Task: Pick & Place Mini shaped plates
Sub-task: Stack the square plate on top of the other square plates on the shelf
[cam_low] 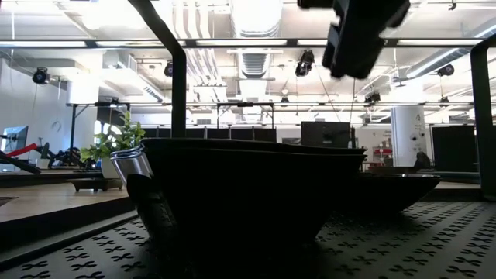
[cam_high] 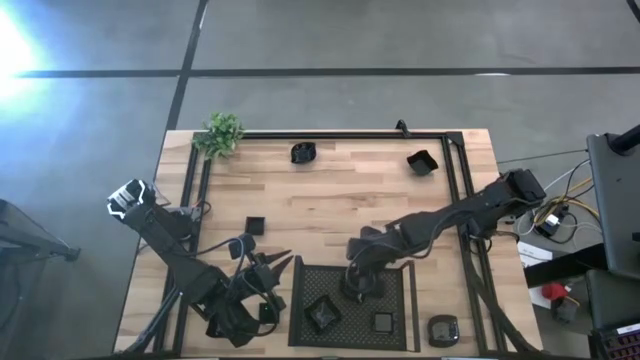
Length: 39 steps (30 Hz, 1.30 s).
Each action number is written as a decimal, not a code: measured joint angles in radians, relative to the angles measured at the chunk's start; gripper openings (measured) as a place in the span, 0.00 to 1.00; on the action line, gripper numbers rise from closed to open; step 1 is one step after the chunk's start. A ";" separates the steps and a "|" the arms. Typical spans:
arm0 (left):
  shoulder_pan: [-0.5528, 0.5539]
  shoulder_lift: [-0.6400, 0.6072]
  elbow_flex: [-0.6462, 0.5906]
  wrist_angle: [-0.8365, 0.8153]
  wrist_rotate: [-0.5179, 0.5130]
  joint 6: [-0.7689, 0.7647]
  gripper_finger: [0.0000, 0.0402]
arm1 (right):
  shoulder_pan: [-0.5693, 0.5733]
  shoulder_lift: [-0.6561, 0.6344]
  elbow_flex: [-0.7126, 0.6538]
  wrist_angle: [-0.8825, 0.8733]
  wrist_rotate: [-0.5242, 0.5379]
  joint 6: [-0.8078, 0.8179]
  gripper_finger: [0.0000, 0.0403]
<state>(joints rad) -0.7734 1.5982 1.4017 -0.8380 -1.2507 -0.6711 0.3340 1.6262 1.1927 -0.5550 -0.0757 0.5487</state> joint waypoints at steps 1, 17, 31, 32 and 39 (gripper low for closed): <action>0.000 0.000 0.000 -0.001 0.000 -0.001 0.13 | 0.000 -0.013 0.001 0.000 0.000 -0.015 0.18; 0.003 0.000 0.000 -0.001 -0.003 -0.010 0.13 | 0.002 -0.254 -0.014 -0.017 0.223 -0.107 0.14; 0.004 0.000 -0.002 -0.046 0.020 -0.114 0.13 | 0.002 -0.359 -0.021 -0.015 0.349 -0.161 0.14; 0.006 0.000 -0.002 -0.053 0.022 -0.118 0.13 | 0.002 -0.360 -0.021 -0.016 0.349 -0.161 0.14; 0.031 -0.011 -0.002 -0.223 0.096 -0.305 0.13 | 0.002 -0.363 -0.021 -0.014 0.349 -0.190 0.14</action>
<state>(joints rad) -0.7419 1.5873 1.3998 -1.0612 -1.1547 -0.9765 0.3359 1.2633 1.1717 -0.5690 0.2729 0.3591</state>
